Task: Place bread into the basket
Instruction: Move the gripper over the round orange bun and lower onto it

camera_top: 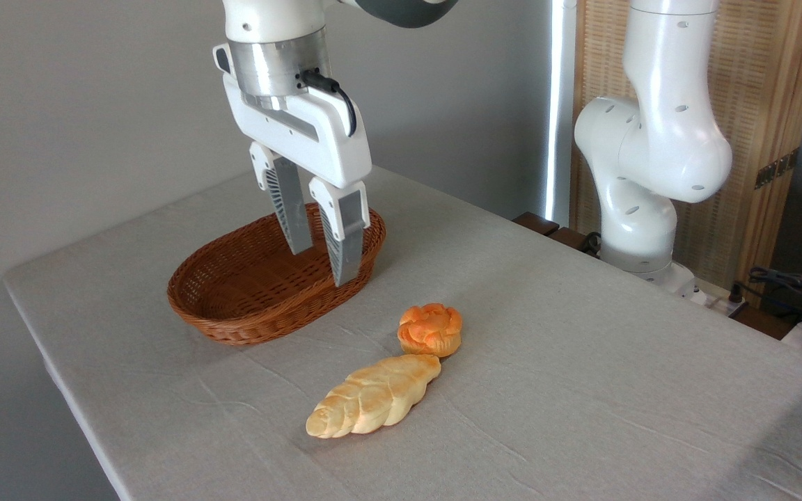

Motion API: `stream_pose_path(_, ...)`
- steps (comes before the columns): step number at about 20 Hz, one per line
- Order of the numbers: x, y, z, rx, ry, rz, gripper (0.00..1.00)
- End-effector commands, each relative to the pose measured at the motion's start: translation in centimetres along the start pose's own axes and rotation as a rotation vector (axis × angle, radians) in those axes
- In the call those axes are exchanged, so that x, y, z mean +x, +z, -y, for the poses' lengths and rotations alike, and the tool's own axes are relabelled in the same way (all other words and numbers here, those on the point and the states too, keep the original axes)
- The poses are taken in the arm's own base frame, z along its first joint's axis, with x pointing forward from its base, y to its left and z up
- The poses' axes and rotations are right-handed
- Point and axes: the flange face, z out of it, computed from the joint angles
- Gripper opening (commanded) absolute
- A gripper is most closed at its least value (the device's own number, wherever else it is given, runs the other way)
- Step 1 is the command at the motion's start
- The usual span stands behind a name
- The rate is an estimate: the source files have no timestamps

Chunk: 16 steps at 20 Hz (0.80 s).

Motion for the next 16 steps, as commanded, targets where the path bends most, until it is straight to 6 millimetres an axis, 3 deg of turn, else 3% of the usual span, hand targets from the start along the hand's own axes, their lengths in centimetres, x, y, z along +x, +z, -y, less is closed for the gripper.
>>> stream_pose_path(1,-0.8,2.9,-0.4,-0.057,0.002,0.051,1.0)
stream_pose_path(9,-4.7,10.8,-2.6,-0.04,0.117,0.126,1.0)
stream_pose_path(16,-6.1,14.7,-3.3,-0.078,0.158,0.197,1.0)
